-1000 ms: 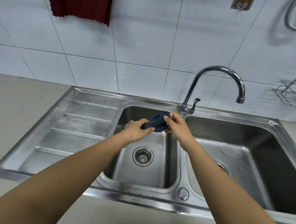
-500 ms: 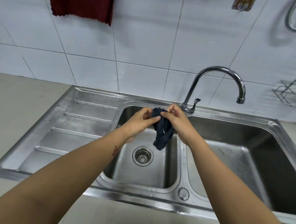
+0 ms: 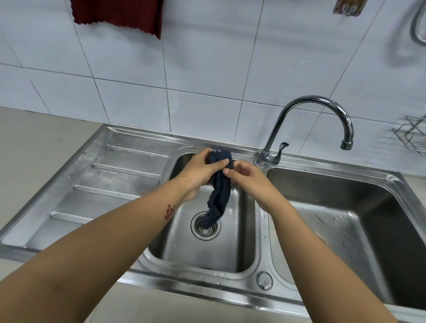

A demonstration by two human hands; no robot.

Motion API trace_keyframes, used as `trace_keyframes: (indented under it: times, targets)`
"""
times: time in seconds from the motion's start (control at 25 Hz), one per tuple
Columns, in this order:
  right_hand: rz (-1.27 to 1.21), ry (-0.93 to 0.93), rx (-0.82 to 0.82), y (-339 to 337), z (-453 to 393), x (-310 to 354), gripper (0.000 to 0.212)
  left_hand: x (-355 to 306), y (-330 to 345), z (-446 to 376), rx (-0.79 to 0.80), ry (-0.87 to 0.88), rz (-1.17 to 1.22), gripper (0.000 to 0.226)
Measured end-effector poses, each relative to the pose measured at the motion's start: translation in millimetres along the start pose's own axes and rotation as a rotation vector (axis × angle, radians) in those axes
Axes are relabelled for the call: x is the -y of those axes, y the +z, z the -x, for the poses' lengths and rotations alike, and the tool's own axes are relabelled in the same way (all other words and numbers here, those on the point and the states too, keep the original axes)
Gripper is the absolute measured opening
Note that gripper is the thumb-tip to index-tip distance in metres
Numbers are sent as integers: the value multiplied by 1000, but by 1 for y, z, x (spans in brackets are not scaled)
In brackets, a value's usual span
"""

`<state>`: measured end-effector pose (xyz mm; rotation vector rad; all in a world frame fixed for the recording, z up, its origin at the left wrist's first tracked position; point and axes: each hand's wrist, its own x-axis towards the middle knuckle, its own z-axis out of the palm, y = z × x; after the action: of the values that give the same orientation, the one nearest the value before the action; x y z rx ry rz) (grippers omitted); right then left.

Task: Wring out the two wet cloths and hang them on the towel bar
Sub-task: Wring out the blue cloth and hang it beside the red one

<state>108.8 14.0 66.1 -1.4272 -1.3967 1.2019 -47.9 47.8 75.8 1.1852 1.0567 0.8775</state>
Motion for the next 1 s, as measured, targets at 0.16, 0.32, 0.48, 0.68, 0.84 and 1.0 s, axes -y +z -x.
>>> trace_keyframes:
  times: [0.16, 0.32, 0.48, 0.68, 0.84, 1.0]
  targets:
    - [-90, -50, -128, 3, -2, 6, 20, -7, 2, -2, -29, 52, -86, 12]
    - [-134, 3, -222, 2, -7, 3, 25, -14, -3, -6, -5, 115, -299, 9]
    - [-147, 36, -300, 4, -10, 6, 23, -16, 1, -7, 8, 82, -264, 11]
    - [-203, 40, -302, 5, -6, 15, 10, -18, 9, -6, -15, 95, -149, 16]
    - [-216, 24, -251, 3, -4, 11, 30, -21, 6, -6, -12, 26, -29, 12]
    - [-133, -127, -296, 6, 1, 12, 29, -22, 7, -3, 49, -51, 99, 15]
